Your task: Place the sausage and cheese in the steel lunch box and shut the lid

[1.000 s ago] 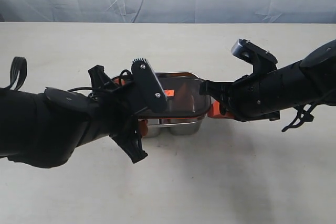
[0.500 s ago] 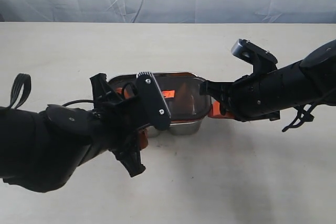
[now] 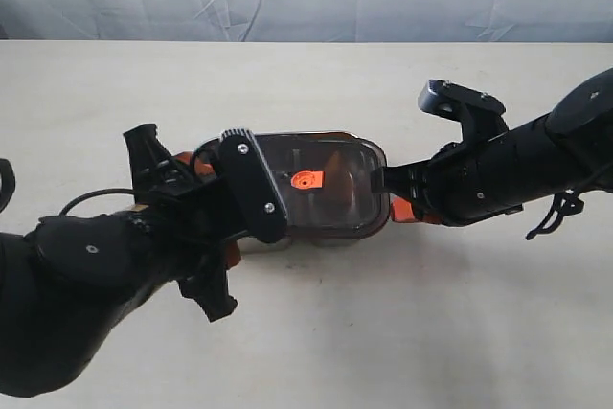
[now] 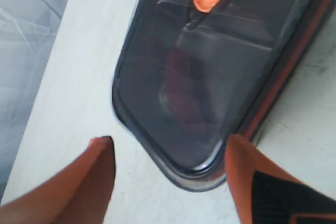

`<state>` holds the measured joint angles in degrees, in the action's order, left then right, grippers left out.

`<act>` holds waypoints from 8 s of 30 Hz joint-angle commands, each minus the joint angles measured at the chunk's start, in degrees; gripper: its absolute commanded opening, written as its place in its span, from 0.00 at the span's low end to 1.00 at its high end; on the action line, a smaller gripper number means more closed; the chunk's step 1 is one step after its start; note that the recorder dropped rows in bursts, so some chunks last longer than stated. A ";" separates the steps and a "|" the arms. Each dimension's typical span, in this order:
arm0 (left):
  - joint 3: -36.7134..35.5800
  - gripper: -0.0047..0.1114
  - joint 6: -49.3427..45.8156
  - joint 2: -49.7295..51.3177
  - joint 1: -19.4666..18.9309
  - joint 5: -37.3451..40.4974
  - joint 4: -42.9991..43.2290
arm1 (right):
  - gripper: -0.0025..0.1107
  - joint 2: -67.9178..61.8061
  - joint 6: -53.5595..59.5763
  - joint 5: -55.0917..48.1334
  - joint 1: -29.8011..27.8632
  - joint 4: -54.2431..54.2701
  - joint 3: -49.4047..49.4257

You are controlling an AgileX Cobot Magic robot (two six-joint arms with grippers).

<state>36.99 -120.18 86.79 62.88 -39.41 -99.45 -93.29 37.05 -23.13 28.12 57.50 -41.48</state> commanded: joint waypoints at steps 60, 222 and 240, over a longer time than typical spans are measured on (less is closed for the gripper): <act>-4.95 0.04 13.55 -6.20 0.61 -26.10 -0.49 | 0.02 2.73 -17.82 -14.12 0.05 -22.88 -5.17; -0.90 0.04 69.31 3.24 -41.04 55.94 26.40 | 0.02 -4.23 -47.01 -13.79 10.28 -65.83 -21.84; -0.90 0.04 77.41 3.24 -41.04 57.39 35.78 | 0.02 -9.78 -43.78 -14.57 5.24 -59.95 -21.84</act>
<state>35.92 -45.61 89.96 21.45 17.44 -66.31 -102.39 -9.18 -37.97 33.68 -4.91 -63.04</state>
